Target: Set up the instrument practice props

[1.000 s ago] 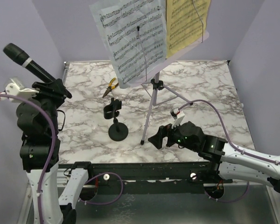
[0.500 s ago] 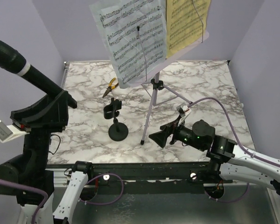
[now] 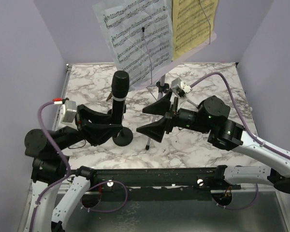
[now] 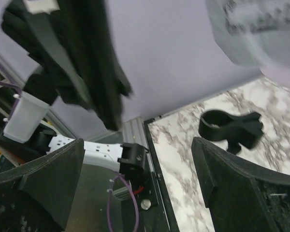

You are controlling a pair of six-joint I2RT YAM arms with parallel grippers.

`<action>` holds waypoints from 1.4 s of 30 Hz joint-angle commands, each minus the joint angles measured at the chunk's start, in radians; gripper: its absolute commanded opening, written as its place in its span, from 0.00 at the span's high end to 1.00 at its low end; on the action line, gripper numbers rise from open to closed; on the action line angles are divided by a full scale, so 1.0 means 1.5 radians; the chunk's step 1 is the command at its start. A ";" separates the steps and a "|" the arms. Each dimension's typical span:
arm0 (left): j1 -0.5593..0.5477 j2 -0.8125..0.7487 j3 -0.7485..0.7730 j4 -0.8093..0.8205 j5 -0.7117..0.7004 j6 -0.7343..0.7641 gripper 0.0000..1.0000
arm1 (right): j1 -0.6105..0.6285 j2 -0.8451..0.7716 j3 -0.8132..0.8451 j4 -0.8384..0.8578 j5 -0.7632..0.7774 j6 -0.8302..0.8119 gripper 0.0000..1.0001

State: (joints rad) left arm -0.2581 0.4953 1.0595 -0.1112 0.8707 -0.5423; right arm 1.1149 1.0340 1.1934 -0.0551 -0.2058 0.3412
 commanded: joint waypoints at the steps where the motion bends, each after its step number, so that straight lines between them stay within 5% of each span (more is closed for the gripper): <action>1: -0.010 0.003 -0.026 -0.040 0.038 -0.006 1.00 | 0.032 0.090 0.081 0.026 -0.063 -0.032 0.00; 7: -0.026 0.008 0.008 -0.188 -0.023 0.073 1.00 | 0.171 0.156 0.155 0.087 0.295 -0.070 0.00; 10: -0.033 0.009 0.000 -0.217 -0.014 0.092 1.00 | 0.195 0.221 0.251 0.014 0.450 -0.048 0.00; 14: -0.043 0.005 -0.004 -0.249 -0.002 0.127 1.00 | 0.245 0.277 0.303 0.029 0.570 -0.110 0.00; 19: -0.054 -0.007 -0.010 -0.278 -0.001 0.164 1.00 | 0.267 0.276 0.273 0.086 0.649 -0.110 0.13; 23: -0.061 -0.011 -0.016 -0.286 0.009 0.178 1.00 | 0.267 0.245 0.214 0.145 0.676 -0.106 0.34; 25: -0.065 -0.011 -0.017 -0.291 0.015 0.185 1.00 | 0.267 0.235 0.193 0.165 0.681 -0.110 0.53; 27: -0.068 -0.009 -0.018 -0.296 0.023 0.187 1.00 | 0.267 0.225 0.173 0.183 0.676 -0.126 0.89; 28: -0.068 -0.007 -0.017 -0.299 0.021 0.184 1.00 | 0.267 0.220 0.164 0.191 0.677 -0.142 0.99; 29: -0.069 -0.004 -0.013 -0.309 0.010 0.182 0.92 | 0.267 0.213 0.154 0.195 0.683 -0.156 1.00; 32: -0.070 -0.005 -0.006 -0.348 -0.022 0.187 0.31 | 0.267 0.183 0.122 0.186 0.712 -0.181 1.00; 34: -0.070 -0.018 -0.010 -0.366 -0.070 0.185 0.13 | 0.267 0.154 0.097 0.160 0.719 -0.176 1.00; 42: -0.070 -0.028 0.006 -0.456 -0.423 0.065 0.09 | 0.267 0.020 -0.019 0.007 0.685 -0.056 1.00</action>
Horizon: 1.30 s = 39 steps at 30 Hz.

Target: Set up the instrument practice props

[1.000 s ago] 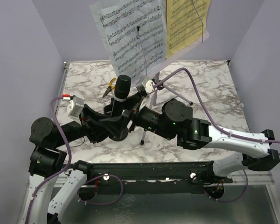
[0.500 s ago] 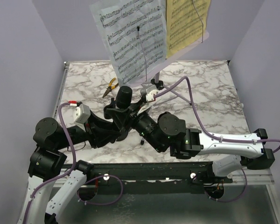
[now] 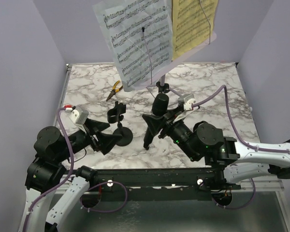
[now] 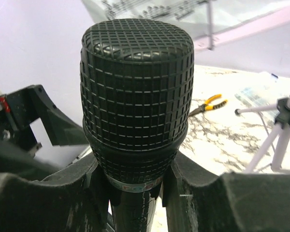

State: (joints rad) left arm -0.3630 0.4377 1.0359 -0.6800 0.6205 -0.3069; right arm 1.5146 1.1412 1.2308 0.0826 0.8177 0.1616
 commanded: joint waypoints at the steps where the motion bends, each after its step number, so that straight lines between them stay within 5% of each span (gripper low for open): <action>1: -0.001 0.017 0.026 -0.091 -0.316 -0.124 0.10 | 0.001 -0.066 -0.059 -0.095 -0.006 0.079 1.00; 4: 0.000 0.045 0.031 -0.133 -0.465 -0.255 0.10 | 0.000 -0.106 -0.094 -0.115 -0.017 0.116 1.00; 7: -0.001 0.080 0.032 -0.109 -0.464 -0.286 0.10 | 0.000 -0.124 -0.105 -0.134 -0.032 0.136 1.00; 20: 0.000 0.407 0.236 -0.138 -0.431 -0.090 0.08 | 0.000 -0.108 -0.080 -0.200 -0.111 0.162 1.00; 39: 0.001 0.479 0.184 -0.139 -0.393 -0.067 0.45 | 0.001 -0.126 -0.096 -0.200 -0.130 0.179 1.00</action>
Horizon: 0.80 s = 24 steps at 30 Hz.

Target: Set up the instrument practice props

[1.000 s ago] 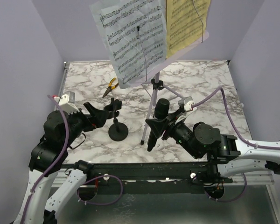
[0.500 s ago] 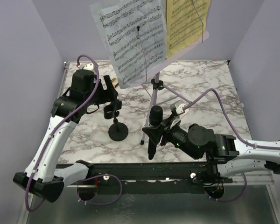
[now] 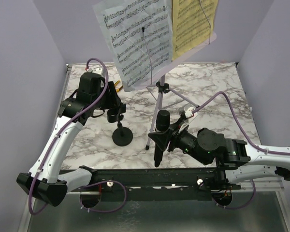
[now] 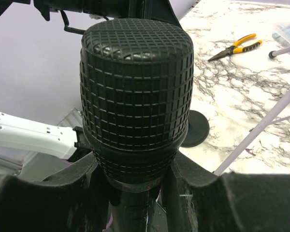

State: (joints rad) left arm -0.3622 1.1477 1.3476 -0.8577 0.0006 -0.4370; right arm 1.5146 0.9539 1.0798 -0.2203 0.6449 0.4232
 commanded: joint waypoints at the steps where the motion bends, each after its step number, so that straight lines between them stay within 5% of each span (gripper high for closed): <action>1: 0.000 0.005 -0.025 -0.021 0.023 0.019 0.47 | 0.001 -0.002 0.006 0.002 -0.015 0.004 1.00; 12: 0.001 -0.067 -0.041 -0.028 -0.044 -0.127 0.98 | 0.000 0.007 0.001 0.048 -0.031 -0.020 1.00; 24: 0.000 -0.124 -0.020 -0.131 -0.160 -0.450 1.00 | 0.000 0.080 0.042 0.092 -0.072 -0.088 1.00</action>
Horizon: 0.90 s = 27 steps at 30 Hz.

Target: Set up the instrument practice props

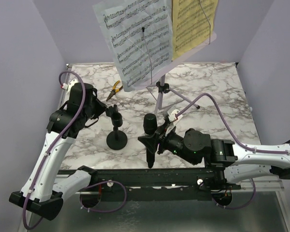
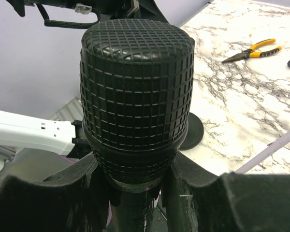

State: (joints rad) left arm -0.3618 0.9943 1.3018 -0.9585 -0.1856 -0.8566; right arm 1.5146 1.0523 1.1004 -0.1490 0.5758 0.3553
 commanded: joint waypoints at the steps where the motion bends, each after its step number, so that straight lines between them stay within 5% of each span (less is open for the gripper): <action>1: 0.000 -0.028 0.004 -0.068 -0.028 -0.205 1.00 | 0.001 0.020 0.029 0.054 -0.028 -0.054 1.00; 13: 0.000 -0.181 -0.136 -0.073 -0.068 -0.501 1.00 | 0.000 0.096 0.090 0.121 -0.029 -0.157 1.00; 21: 0.000 -0.204 -0.136 -0.063 -0.101 -0.459 1.00 | -0.001 0.118 0.099 0.149 -0.036 -0.163 1.00; 25: 0.000 -0.239 -0.146 -0.034 -0.122 -0.360 0.62 | 0.000 0.126 0.101 0.150 -0.044 -0.164 1.00; 27: 0.000 -0.258 -0.152 0.026 -0.096 -0.227 0.41 | -0.001 0.136 0.117 0.142 -0.050 -0.173 1.00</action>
State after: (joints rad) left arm -0.3618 0.6636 1.0924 -1.0328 -0.3161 -1.4857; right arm 1.5146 1.2339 1.2198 0.0341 0.5308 0.1272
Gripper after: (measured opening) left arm 0.400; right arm 0.411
